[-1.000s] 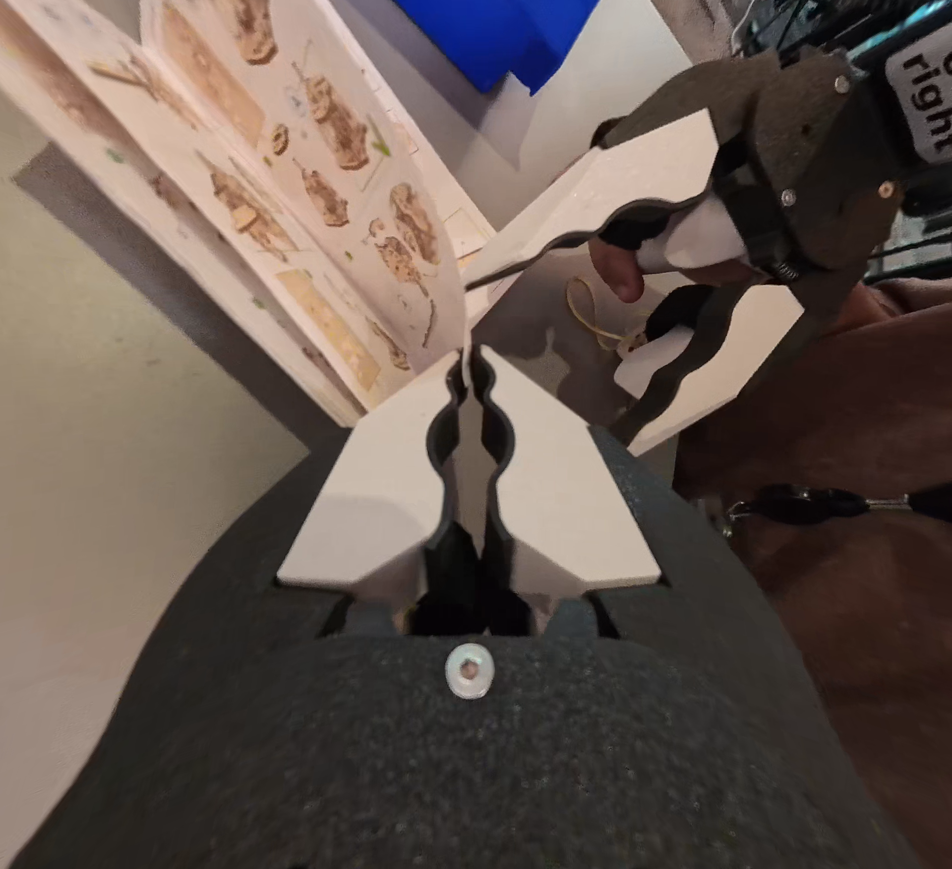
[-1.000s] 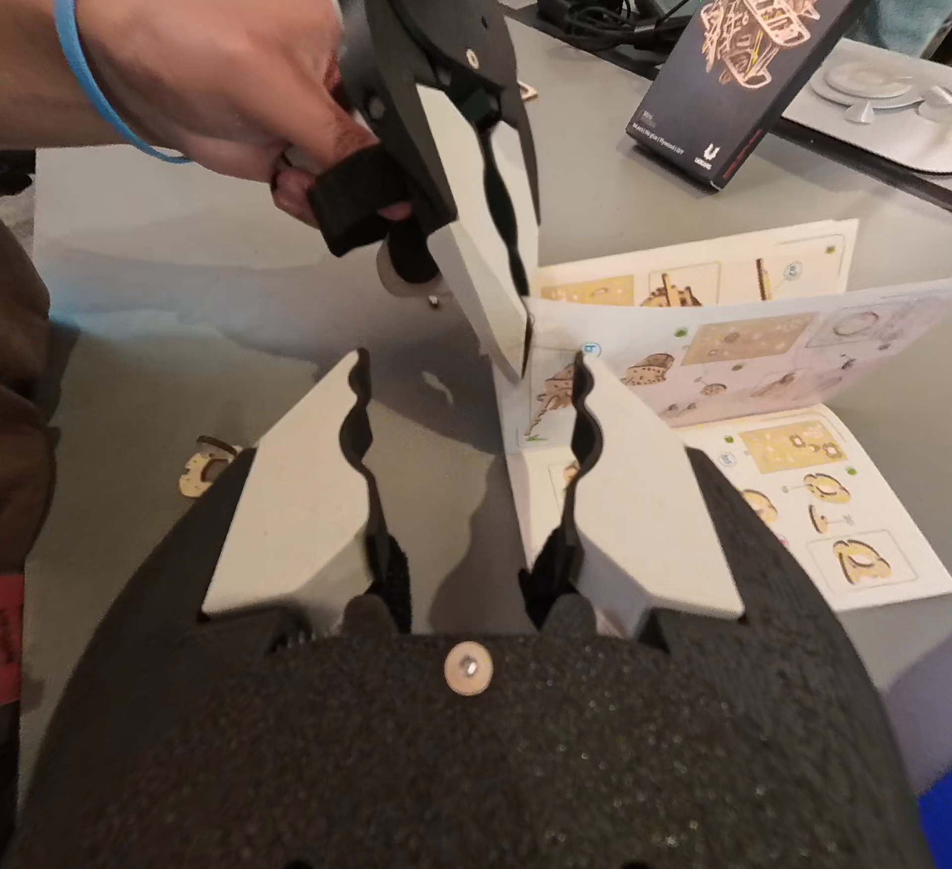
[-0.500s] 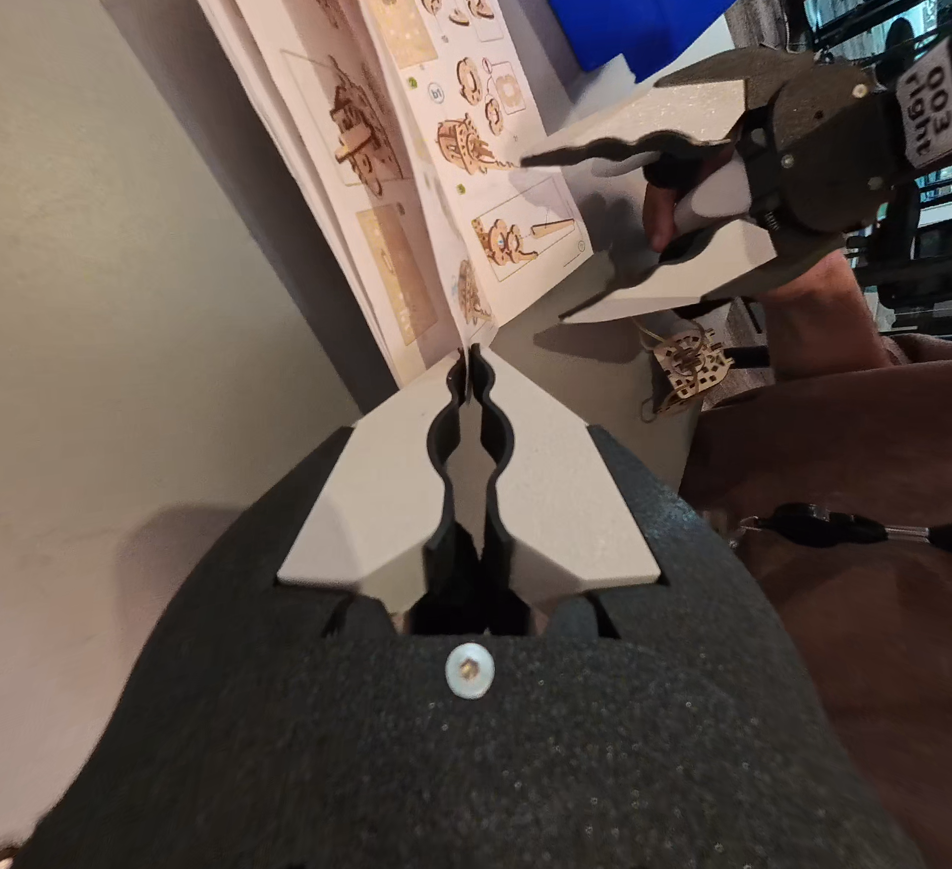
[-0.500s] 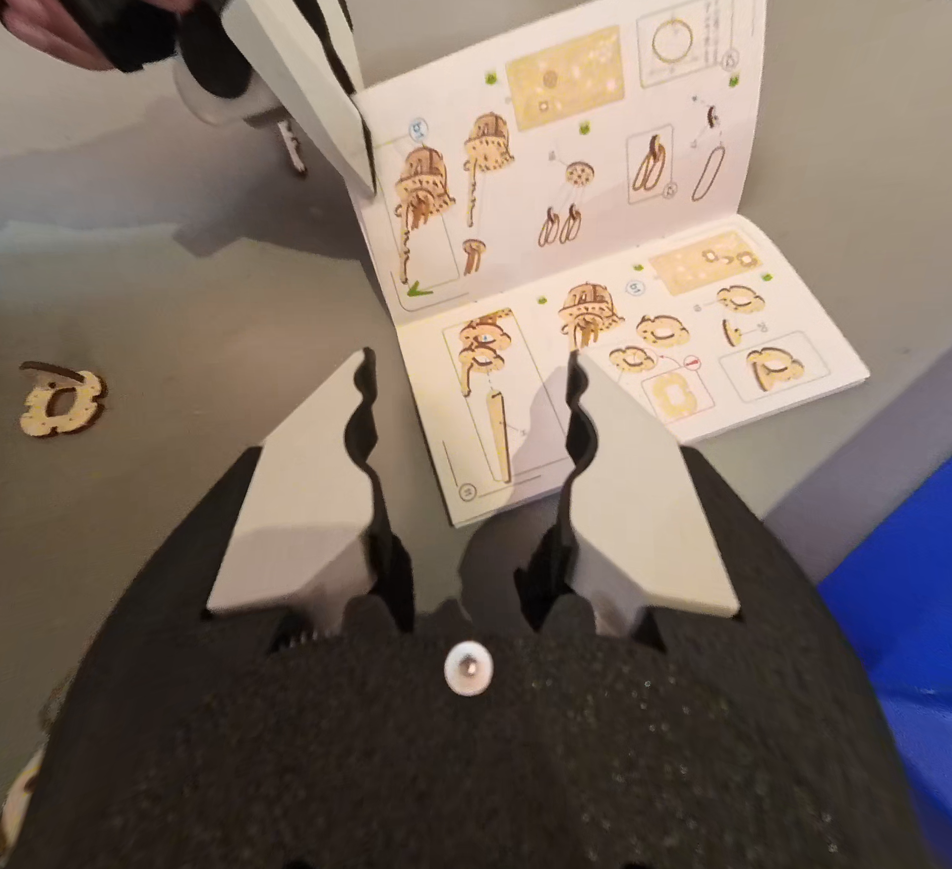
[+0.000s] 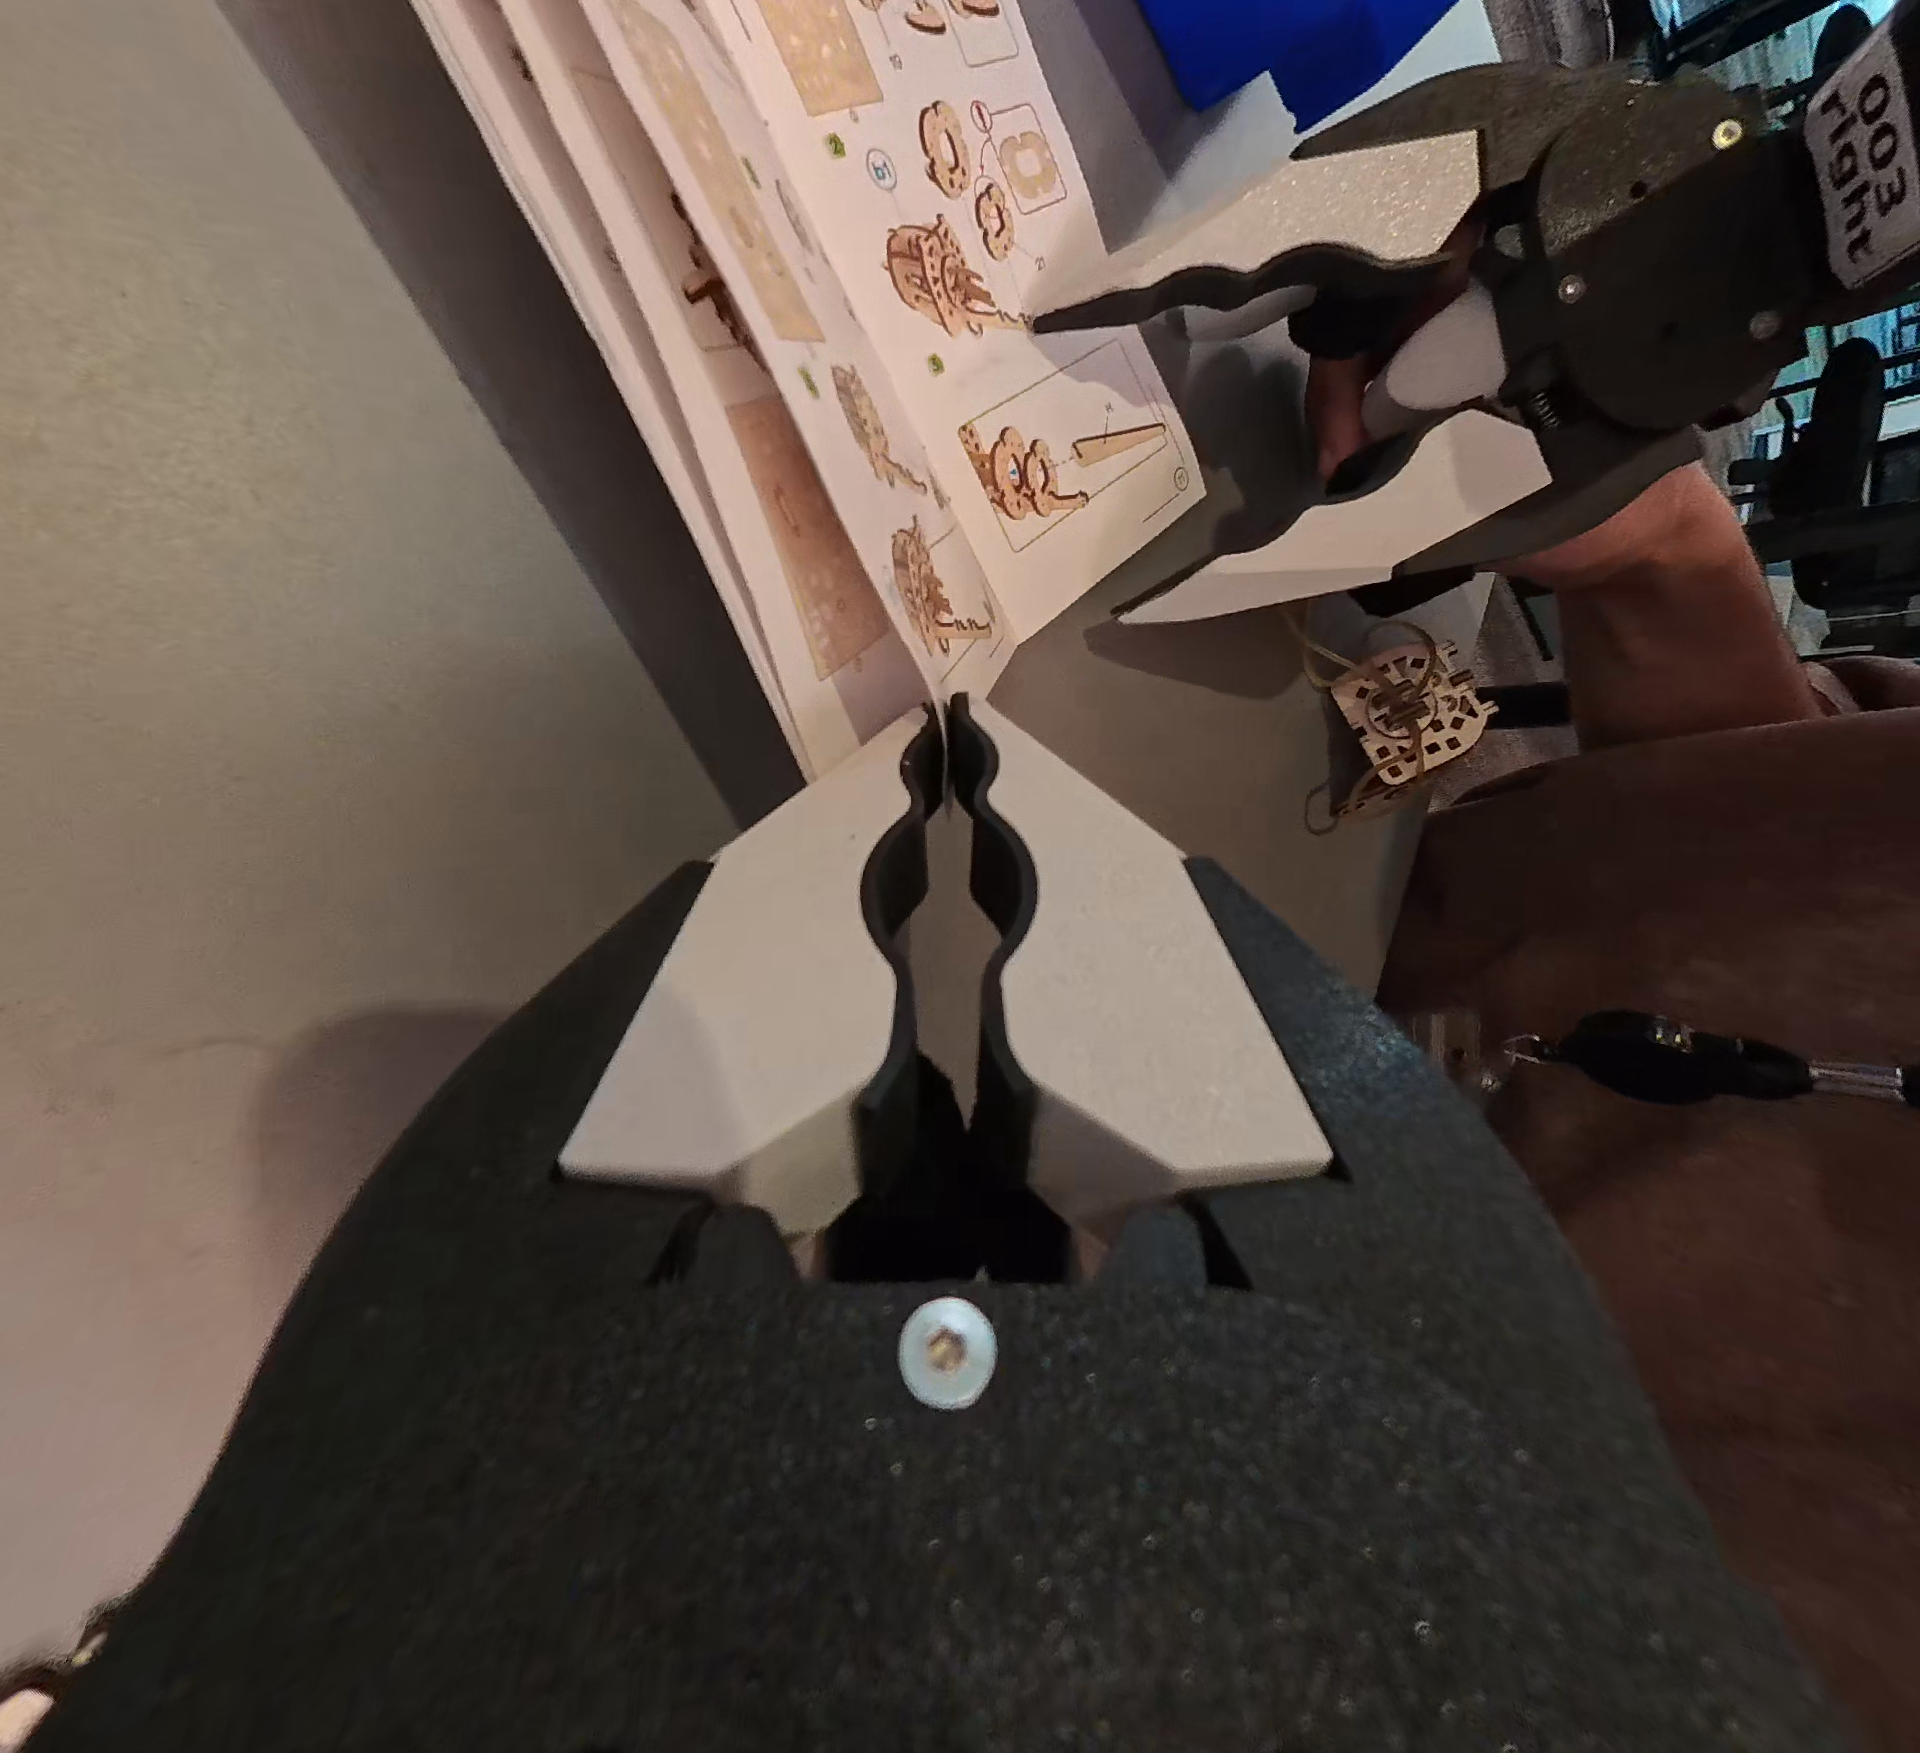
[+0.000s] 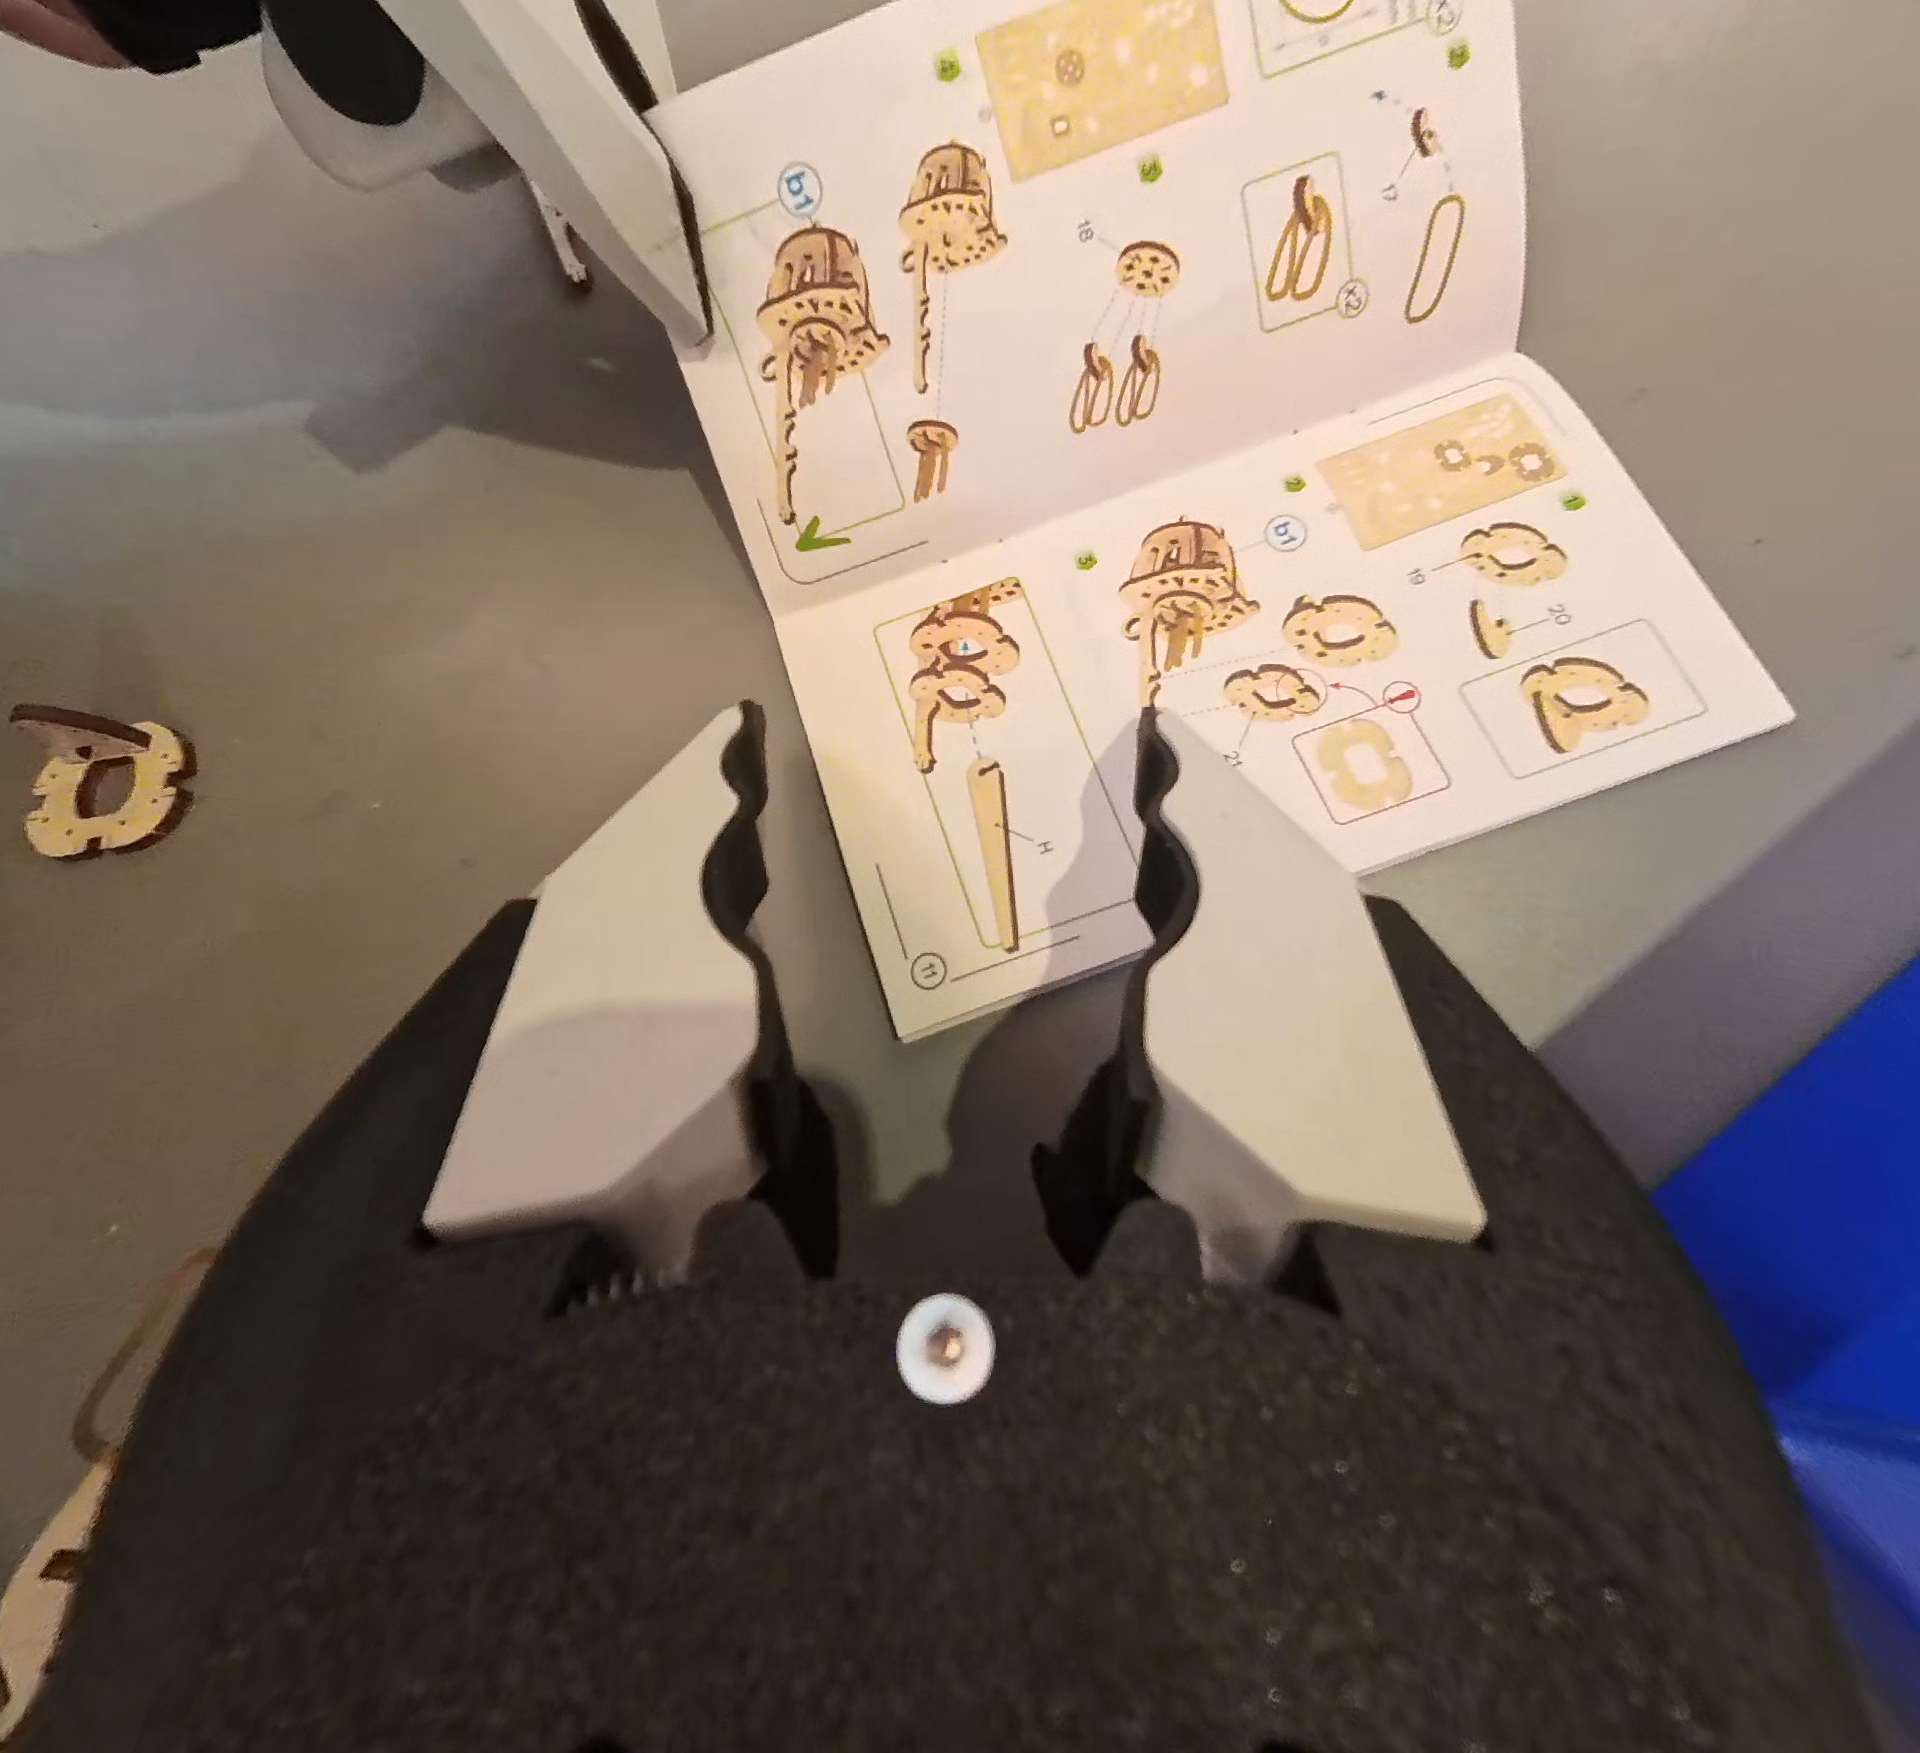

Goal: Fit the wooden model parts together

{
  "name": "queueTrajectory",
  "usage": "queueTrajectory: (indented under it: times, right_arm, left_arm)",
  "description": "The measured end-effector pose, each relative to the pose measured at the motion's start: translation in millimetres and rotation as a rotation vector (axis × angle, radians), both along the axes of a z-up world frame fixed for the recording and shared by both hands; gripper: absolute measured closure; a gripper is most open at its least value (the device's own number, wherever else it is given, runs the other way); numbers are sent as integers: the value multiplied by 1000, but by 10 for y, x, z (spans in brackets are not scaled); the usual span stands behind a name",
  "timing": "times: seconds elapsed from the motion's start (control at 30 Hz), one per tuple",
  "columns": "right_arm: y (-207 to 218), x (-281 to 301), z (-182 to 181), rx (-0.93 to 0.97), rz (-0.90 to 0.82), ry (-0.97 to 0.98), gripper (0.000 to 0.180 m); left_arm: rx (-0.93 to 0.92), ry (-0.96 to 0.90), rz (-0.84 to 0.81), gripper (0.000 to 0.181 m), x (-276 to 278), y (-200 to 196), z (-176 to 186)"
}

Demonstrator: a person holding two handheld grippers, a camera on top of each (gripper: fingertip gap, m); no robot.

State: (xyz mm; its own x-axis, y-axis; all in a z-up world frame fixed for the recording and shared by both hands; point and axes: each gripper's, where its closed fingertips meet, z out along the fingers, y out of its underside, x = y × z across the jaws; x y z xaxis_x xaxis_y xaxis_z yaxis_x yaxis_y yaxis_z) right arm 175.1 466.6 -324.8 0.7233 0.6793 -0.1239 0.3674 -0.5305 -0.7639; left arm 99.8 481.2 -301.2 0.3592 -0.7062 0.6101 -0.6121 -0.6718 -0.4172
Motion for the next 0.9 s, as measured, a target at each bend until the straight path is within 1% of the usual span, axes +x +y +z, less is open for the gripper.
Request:
queueTrajectory:
  times: [0.63,0.67,0.73,0.77,0.83,0.9]
  right_arm:
    - [-11,-3,-2,5,4,-8,108]
    - [-13,-4,-1,4,5,-7,108]
    - [-24,-5,17,-7,4,20,106]
    - [-34,-8,54,-12,2,56,106]
    - [-33,24,219,2,-21,152,106]
    - [-23,108,430,44,-54,230,106]
  left_arm:
    - [14,-17,-15,181,20,-24,132]
    - [16,-34,-27,178,42,-44,160]
    - [29,-59,-55,157,102,-91,215]
    - [38,-68,-79,150,137,-130,242]
    - [77,-90,-146,144,232,-236,300]
    - [136,-93,-214,142,328,-345,320]
